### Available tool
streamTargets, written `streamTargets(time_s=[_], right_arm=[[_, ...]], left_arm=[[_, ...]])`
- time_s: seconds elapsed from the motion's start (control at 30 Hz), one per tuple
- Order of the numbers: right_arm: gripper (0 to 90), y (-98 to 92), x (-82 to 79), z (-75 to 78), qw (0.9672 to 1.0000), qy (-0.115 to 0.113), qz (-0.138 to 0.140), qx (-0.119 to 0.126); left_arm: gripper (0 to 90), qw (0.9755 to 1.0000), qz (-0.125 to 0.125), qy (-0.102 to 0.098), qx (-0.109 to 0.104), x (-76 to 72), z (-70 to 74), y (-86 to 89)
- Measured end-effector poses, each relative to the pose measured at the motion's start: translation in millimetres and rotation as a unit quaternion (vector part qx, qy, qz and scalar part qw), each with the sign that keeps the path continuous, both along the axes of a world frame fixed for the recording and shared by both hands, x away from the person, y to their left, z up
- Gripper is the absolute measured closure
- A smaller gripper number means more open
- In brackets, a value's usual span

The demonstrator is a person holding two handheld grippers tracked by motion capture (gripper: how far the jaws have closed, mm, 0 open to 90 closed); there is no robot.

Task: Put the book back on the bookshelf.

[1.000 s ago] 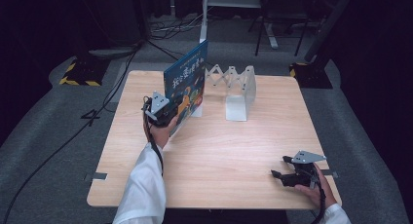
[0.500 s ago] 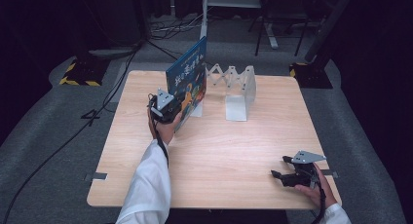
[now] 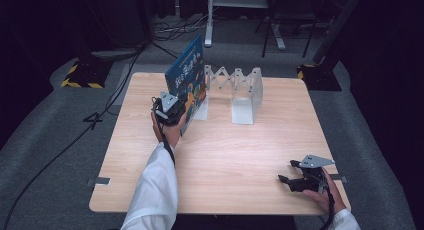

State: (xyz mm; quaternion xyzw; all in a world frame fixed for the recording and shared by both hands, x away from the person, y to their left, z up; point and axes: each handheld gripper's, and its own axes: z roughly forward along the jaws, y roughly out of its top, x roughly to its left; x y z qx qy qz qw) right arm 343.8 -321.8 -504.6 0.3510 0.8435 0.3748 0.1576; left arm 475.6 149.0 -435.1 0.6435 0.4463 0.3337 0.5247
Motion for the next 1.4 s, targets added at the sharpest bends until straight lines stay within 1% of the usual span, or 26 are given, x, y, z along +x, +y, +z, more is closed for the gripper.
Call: streamTargets(time_s=[0.03, 0.17, 0.23, 0.43, 0.5, 0.6, 0.67, 0.7, 0.77, 0.8, 0.83, 1.0, 1.17, 1.3, 1.37, 1.4], right_arm=[[20.7, 0.1, -0.1, 0.0, 1.0, 0.0, 0.0, 0.0], [20.6, 0.1, 0.0, 0.0, 1.0, 0.0, 0.0, 0.0], [20.6, 0.1, 0.0, 0.0, 1.0, 0.0, 0.0, 0.0], [20.5, 0.2, -0.1, -0.1, 1.0, 0.0, 0.001, 0.0], [20.5, 0.2, -0.1, -0.1, 1.0, -0.001, 0.002, -0.001], [20.5, 0.2, -0.1, -0.1, 1.0, -0.001, 0.002, 0.0], [20.5, 0.2, 0.0, -0.1, 1.0, -0.001, 0.002, -0.001], [20.5, 0.2, 0.0, -0.1, 1.0, -0.001, 0.002, -0.001], [20.5, 0.2, 0.0, -0.2, 1.0, -0.001, 0.002, 0.0], [20.5, 0.2, 0.0, -0.1, 1.0, -0.001, 0.002, -0.001], [20.4, 0.2, 0.0, -0.1, 1.0, -0.001, 0.002, -0.001], [20.4, 0.2, 0.1, -0.2, 1.0, -0.001, 0.003, 0.0], [20.4, 0.3, 0.2, -0.2, 1.0, -0.001, 0.003, 0.0], [20.4, 0.2, 0.2, -0.2, 1.0, -0.001, 0.003, 0.0], [20.4, 0.3, 0.2, -0.2, 1.0, -0.001, 0.003, 0.0], [20.4, 0.2, 0.2, -0.2, 1.0, -0.001, 0.003, 0.0]], left_arm=[[81.2, 1.0, 0.007, 0.0, -0.001, 0.0, -0.5, 0.3], [80.5, 0.9999, 0.009, 0.001, 0.004, -0.3, -0.4, 1.3], [80.3, 0.9998, 0.017, 0.0, 0.006, -1.5, -0.2, -0.1], [79.8, 0.9997, 0.017, 0.0, 0.016, -2.8, 0.2, -1.5], [78.1, 0.9994, 0.026, -0.001, 0.023, -3.6, 0.0, -2.4], [75.8, 0.9993, 0.032, -0.001, 0.022, -5.3, 1.1, -2.1], [74.8, 0.9994, 0.025, -0.005, 0.026, -7.4, 3.3, -1.5], [73.9, 0.9992, 0.025, -0.008, 0.032, -8.6, 4.2, -1.3], [71.8, 0.9995, 0.016, -0.007, 0.028, -9.8, 4.8, 0.5], [70.6, 0.9996, 0.014, -0.007, 0.023, -10.4, 4.3, 1.0], [70.5, 0.9995, 0.015, -0.007, 0.029, -11.0, 4.1, 2.0], [69.7, 0.9996, 0.006, -0.002, 0.029, -13.6, 0.5, 4.6], [68.3, 0.9996, -0.002, -0.003, 0.029, -15.3, -0.2, 5.1], [65.8, 0.9997, -0.008, -0.001, 0.025, -17.0, 1.4, 6.0], [63.1, 0.9996, -0.012, 0.0, 0.024, -18.5, 3.3, 7.4], [63.2, 0.9995, -0.018, 0.001, 0.026, -19.6, 4.8, 8.7]])
